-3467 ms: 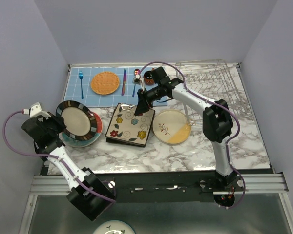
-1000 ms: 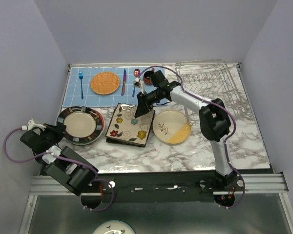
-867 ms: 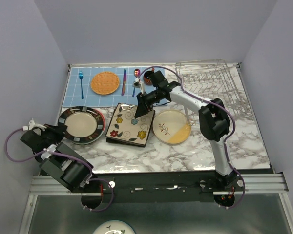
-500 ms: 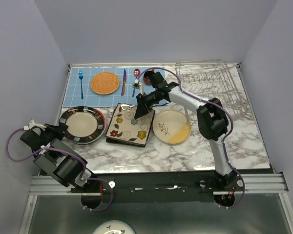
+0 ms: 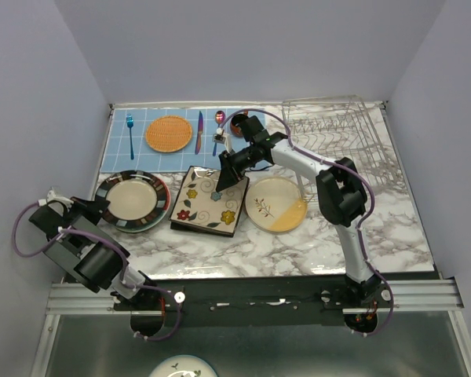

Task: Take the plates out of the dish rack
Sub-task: Place the plate at the center of the board.

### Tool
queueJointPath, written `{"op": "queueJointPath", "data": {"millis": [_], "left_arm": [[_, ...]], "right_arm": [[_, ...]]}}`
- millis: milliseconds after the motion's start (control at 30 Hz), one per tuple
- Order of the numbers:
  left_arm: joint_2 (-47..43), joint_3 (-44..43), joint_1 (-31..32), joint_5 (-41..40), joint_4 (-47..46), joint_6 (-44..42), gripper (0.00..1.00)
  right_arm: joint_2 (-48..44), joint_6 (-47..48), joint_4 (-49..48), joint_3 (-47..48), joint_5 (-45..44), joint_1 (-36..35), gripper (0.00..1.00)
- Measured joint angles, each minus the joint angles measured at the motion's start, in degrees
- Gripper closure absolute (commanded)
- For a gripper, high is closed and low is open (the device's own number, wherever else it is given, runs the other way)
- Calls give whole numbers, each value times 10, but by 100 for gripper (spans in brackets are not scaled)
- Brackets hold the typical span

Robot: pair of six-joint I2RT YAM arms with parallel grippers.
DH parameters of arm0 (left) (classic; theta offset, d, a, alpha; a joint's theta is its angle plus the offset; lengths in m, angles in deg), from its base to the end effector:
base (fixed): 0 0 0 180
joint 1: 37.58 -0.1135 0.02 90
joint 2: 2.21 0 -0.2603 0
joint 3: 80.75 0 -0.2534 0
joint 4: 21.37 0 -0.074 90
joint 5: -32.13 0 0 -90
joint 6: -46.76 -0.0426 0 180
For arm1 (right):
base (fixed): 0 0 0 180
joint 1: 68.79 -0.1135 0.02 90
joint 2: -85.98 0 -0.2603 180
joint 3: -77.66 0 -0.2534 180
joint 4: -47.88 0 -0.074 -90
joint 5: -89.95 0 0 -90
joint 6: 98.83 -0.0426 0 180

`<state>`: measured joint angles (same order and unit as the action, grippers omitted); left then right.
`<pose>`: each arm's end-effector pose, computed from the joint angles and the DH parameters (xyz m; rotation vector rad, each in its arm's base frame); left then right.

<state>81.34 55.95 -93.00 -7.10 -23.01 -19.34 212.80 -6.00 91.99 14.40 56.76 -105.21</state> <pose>0.1765 0.1978 0.1454 -0.9178 1.8170 -0.6469 0.3670 0.3151 0.1986 -1.2184 2.1503 1.4878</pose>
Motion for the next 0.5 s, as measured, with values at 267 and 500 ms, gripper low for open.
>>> {"op": "queueJointPath", "data": {"millis": [267, 500], "left_arm": [[42, -37, 1, 19, 31, -31, 100], [62, -48, 7, 31, 39, -38, 100]], "right_arm": [[0, 0, 0, 2, 0, 0, 63], [0, 0, -1, 7, 0, 0, 63]]}}
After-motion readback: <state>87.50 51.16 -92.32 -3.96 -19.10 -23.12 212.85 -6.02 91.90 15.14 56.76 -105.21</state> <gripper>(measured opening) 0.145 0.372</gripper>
